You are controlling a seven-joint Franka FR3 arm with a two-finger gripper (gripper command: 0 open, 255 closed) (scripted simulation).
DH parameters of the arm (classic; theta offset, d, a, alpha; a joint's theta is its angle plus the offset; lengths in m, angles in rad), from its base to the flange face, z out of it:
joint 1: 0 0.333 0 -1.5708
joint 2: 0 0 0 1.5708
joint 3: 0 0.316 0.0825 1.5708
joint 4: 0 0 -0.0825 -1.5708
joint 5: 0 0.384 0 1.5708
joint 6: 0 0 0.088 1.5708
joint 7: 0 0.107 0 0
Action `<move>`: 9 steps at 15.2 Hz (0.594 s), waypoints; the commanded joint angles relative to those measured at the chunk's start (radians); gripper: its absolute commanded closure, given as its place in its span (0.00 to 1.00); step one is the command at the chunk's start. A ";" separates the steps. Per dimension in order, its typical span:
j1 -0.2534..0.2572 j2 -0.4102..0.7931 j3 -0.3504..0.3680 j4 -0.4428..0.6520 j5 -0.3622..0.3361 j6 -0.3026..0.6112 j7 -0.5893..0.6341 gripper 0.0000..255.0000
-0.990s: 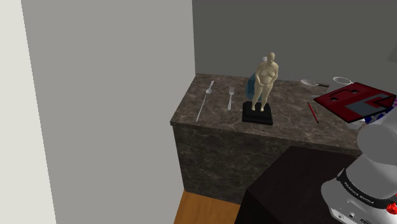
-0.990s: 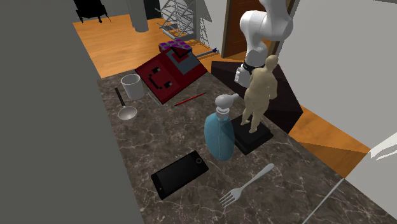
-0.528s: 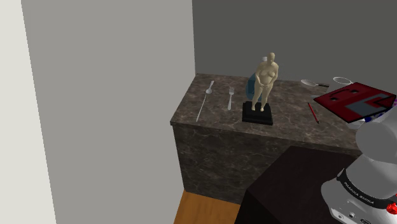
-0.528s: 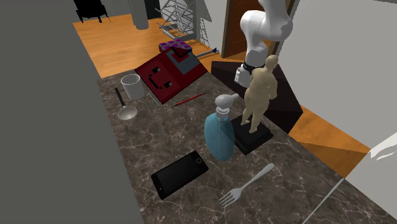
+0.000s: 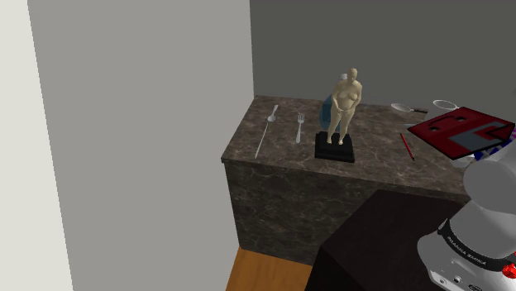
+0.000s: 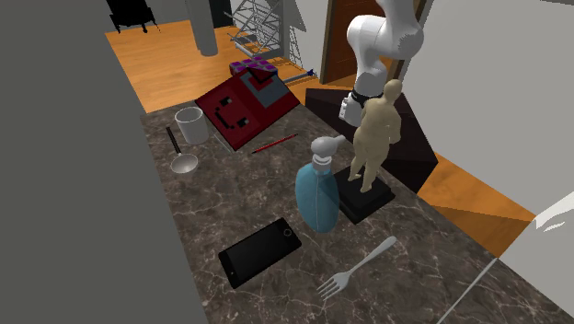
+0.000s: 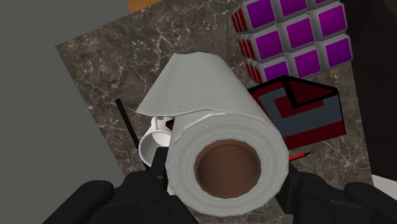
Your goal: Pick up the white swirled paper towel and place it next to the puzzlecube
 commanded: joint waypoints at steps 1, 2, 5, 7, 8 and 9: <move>0.005 -0.008 0.002 -0.034 -0.006 0.029 0.002 1.00; 0.008 -0.013 0.003 -0.052 -0.010 0.044 0.003 1.00; 0.015 -0.027 0.005 -0.105 -0.020 0.089 0.007 1.00; 0.018 -0.034 0.007 -0.139 -0.025 0.117 0.009 1.00; 0.020 -0.037 0.008 -0.155 -0.027 0.132 0.010 1.00; 0.021 -0.039 0.008 -0.170 -0.029 0.146 0.010 1.00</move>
